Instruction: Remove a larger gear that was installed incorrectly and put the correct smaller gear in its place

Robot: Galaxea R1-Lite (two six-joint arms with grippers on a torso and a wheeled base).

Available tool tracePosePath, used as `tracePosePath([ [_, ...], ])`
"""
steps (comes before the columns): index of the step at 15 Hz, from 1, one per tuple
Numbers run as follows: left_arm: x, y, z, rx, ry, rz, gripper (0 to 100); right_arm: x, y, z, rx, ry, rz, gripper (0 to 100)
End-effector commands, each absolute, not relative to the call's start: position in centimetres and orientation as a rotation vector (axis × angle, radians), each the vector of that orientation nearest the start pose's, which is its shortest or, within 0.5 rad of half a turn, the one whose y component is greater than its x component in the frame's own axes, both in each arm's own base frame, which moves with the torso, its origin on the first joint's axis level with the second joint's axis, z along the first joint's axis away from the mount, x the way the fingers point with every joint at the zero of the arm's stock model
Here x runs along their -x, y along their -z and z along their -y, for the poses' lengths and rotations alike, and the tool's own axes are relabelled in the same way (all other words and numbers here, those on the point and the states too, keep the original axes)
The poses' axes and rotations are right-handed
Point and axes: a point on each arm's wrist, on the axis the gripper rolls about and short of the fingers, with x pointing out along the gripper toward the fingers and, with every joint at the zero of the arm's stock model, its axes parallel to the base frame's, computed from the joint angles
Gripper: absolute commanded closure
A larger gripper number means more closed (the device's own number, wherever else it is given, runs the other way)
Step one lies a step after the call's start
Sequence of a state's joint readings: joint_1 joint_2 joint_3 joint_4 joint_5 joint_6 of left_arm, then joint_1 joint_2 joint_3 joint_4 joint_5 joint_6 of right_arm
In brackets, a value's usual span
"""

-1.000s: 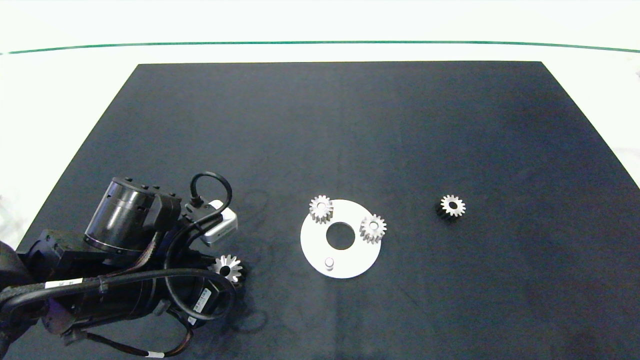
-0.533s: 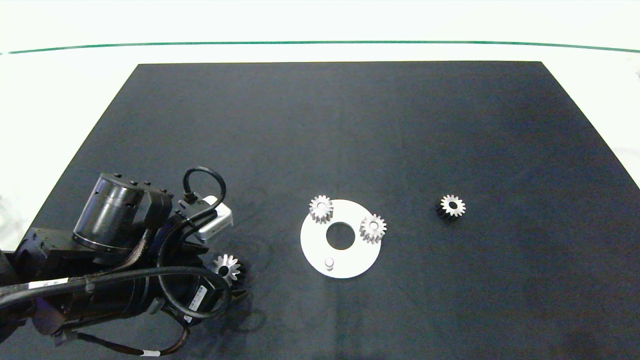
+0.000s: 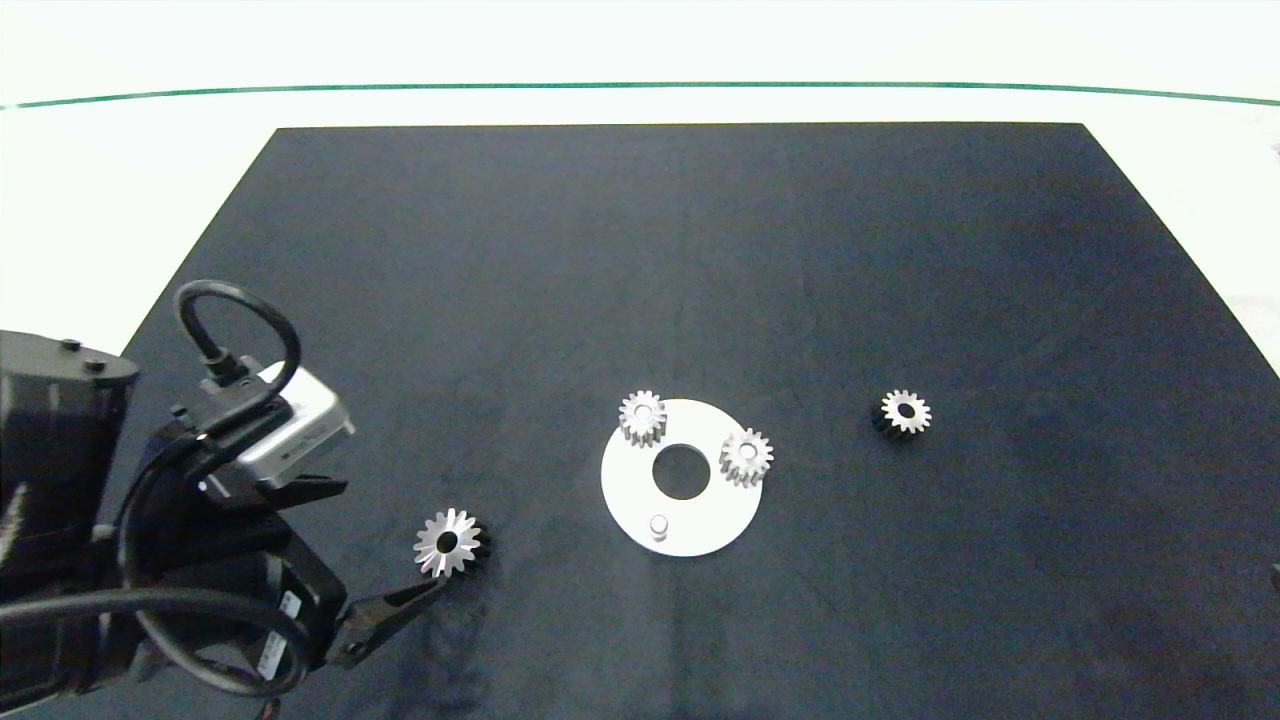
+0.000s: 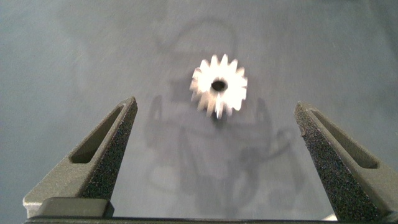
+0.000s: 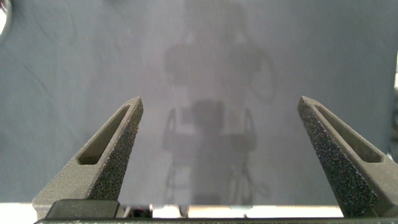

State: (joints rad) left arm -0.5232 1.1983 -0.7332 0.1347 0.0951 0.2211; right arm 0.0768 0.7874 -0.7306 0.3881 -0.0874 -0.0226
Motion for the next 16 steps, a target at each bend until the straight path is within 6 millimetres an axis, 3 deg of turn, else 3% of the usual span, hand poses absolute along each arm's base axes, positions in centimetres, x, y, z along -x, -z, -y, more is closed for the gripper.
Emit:
tracePosePath([
  [1,-10.2,-23.0,5.1,-0.354,0.418,-0.444,0,-9.3,-22.9,-1.0,0.075,-0.051,-0.517,0],
  [9,-4.5,-24.2,1.2,-0.263,0.226,-0.296,0,-17.5,-21.5,-3.9,0.124,-0.154,-0.562,0],
  [16,-1.7,-23.5,0.2,-0.25,0.162,-0.304,0,-21.9,-21.1,-6.9,0.153,-0.234,-0.576,0],
])
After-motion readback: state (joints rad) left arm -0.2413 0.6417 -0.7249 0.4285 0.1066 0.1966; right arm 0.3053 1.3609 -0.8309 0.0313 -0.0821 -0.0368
